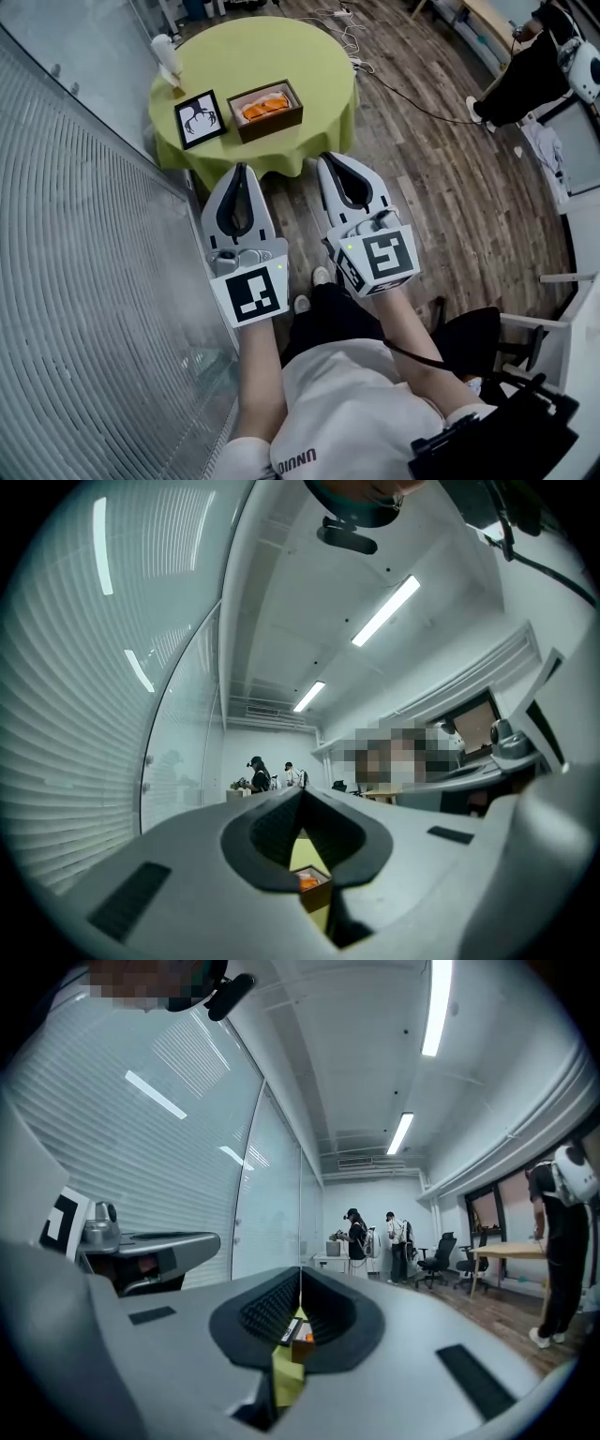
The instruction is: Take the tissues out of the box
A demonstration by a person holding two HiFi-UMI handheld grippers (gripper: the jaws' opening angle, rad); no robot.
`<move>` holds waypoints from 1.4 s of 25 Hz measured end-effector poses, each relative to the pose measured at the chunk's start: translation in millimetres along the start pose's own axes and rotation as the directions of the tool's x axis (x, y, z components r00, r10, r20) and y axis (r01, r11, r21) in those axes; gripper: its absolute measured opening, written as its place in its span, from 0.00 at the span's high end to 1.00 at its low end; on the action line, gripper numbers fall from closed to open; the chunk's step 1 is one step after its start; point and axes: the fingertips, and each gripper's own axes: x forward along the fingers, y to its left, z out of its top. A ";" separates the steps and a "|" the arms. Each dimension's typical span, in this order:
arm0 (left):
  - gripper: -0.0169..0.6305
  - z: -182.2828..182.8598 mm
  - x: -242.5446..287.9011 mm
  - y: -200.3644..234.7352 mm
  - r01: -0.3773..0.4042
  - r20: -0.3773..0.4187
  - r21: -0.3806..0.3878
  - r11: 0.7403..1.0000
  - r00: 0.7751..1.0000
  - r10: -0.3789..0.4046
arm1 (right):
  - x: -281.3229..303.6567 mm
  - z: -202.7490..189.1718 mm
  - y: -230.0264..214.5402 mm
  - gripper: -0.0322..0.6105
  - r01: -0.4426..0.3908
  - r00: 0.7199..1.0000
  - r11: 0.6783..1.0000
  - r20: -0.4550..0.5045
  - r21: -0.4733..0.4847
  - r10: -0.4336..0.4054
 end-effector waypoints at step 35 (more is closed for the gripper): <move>0.95 -57.9 233.1 83.8 -0.081 -0.036 0.082 0.993 0.996 0.084 | 242.3 -65.1 -94.3 0.79 -0.279 0.951 0.960 -0.141 -0.001 0.276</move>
